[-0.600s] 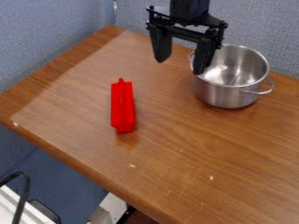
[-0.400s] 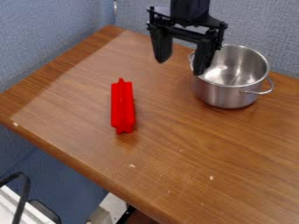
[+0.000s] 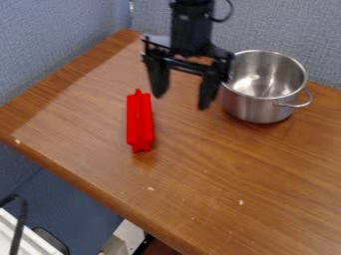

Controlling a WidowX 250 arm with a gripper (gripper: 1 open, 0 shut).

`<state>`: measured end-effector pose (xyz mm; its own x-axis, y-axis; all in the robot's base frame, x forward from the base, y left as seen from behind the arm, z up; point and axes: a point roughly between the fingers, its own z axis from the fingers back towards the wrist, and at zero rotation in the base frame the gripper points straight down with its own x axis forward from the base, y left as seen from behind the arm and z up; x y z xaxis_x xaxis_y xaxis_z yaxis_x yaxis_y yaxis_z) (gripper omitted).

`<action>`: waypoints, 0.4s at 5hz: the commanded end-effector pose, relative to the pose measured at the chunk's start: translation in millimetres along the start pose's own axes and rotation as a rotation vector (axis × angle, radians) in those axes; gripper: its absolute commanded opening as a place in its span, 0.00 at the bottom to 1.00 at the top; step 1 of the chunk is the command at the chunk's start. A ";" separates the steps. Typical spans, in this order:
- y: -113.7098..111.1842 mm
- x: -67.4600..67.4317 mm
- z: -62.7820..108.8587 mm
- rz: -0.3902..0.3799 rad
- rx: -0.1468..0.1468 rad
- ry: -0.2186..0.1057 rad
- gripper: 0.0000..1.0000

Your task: Put the red object in the metal pot

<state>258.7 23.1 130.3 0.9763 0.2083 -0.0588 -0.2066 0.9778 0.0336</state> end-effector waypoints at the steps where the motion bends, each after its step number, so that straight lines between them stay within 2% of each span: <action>1: 18.5 0.2 14.0 0.156 0.033 -0.060 1.00; 2: 29.2 -0.8 8.8 0.271 0.033 -0.073 1.00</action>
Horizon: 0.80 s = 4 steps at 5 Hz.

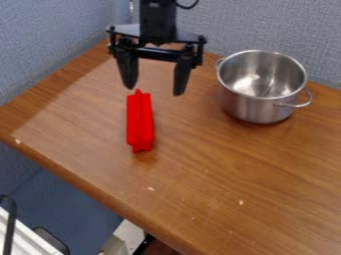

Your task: Put the red object in the metal pot

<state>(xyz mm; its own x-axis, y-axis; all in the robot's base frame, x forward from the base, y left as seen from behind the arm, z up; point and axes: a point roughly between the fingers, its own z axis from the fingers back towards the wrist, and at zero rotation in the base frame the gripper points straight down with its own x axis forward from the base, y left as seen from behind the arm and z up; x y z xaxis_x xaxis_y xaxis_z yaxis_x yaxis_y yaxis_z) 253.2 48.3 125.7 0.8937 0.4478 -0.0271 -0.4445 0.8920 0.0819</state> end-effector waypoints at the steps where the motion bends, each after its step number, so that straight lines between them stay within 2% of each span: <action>1: 15.6 -4.5 7.4 0.060 -0.009 -0.053 1.00; 2: 22.2 -9.4 0.2 0.071 -0.006 -0.076 1.00; 3: 30.1 2.3 -13.0 0.059 -0.030 -0.132 1.00; 4: 36.6 12.2 -28.4 0.044 -0.054 -0.155 1.00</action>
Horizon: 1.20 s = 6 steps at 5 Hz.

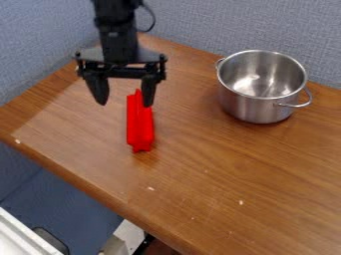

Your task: Put the red object in the metal pot

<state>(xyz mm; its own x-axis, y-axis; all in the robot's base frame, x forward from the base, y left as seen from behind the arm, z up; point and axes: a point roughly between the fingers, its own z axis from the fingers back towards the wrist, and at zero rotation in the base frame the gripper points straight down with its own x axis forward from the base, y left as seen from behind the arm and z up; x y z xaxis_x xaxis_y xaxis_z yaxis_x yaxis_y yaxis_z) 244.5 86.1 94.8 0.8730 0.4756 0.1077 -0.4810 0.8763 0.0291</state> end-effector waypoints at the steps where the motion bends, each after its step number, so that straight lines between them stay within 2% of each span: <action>1: 3.9 9.4 -14.5 -0.015 -0.021 -0.028 1.00; 2: -0.1 12.6 -10.4 -0.031 -0.027 -0.036 1.00; 3: -1.5 16.7 -8.8 -0.047 -0.016 -0.039 1.00; 4: -8.7 25.0 -16.0 -0.011 0.004 -0.046 1.00; 5: -18.2 32.4 -23.8 0.013 0.037 -0.052 1.00; 6: -18.3 28.9 -27.6 0.001 0.047 -0.052 1.00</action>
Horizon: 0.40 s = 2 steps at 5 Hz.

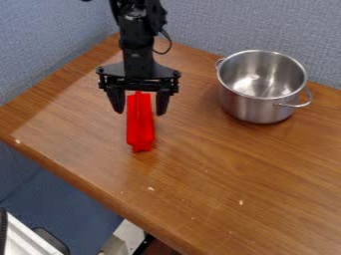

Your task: Put the red object in the metal pot

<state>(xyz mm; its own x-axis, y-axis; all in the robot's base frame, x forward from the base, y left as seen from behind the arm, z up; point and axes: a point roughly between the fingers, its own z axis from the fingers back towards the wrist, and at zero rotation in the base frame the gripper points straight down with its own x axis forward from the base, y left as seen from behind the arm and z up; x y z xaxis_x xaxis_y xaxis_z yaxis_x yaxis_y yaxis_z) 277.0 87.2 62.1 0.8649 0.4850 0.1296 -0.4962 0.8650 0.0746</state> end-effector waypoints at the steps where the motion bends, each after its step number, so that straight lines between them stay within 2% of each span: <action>1: 0.8 0.1 6.8 -0.015 0.000 -0.026 1.00; 2: 3.9 -3.5 7.1 -0.020 -0.003 -0.020 1.00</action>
<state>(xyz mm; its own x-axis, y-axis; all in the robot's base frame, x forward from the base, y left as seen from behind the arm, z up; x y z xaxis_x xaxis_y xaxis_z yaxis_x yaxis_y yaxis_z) 268.4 85.3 55.7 0.8802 0.4638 0.1005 -0.4720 0.8776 0.0835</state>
